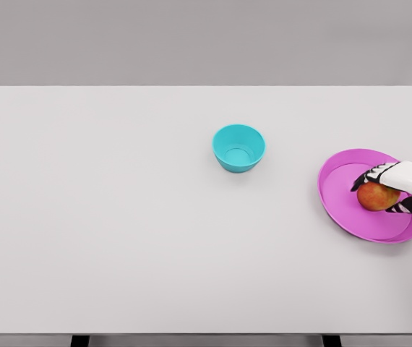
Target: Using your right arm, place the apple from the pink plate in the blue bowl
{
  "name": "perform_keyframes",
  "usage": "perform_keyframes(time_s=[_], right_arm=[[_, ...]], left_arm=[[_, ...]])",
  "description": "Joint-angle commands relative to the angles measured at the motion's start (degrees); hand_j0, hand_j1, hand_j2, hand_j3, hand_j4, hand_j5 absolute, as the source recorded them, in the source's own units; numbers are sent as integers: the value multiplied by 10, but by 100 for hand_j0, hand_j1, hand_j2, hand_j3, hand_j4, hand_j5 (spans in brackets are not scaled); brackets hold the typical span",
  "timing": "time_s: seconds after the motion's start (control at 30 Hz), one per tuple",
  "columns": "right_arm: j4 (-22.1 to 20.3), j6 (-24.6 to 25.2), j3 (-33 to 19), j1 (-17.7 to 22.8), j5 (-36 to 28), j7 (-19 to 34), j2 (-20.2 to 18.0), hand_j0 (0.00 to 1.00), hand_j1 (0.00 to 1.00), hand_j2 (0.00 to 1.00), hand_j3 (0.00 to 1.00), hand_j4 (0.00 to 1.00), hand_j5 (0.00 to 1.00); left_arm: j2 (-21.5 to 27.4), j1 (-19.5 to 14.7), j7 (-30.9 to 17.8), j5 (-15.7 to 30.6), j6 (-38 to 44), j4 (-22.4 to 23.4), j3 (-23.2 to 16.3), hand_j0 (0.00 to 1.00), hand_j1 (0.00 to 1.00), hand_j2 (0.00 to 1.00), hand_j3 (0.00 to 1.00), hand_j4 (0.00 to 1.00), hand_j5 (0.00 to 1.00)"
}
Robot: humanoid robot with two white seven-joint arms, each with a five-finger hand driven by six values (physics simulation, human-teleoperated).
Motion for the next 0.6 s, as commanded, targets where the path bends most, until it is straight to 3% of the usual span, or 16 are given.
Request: perform_keyframes(time_s=[0.0, 0.4, 0.57], right_arm=[[-1, 1, 0, 0, 2, 0, -1, 46, 46, 46, 46, 46, 46], [-4, 1, -1, -33, 2, -1, 1, 43, 43, 43, 43, 43, 43], [2, 1, -1, -61, 3, -1, 27, 43, 43, 43, 43, 43, 43]], left_arm=[[0, 0, 0, 0, 0, 0, 0, 100, 100, 100, 100, 100, 100], [0, 0, 0, 0, 0, 0, 0, 100, 100, 100, 100, 100, 100], [0, 0, 0, 0, 0, 0, 0, 100, 100, 100, 100, 100, 100]])
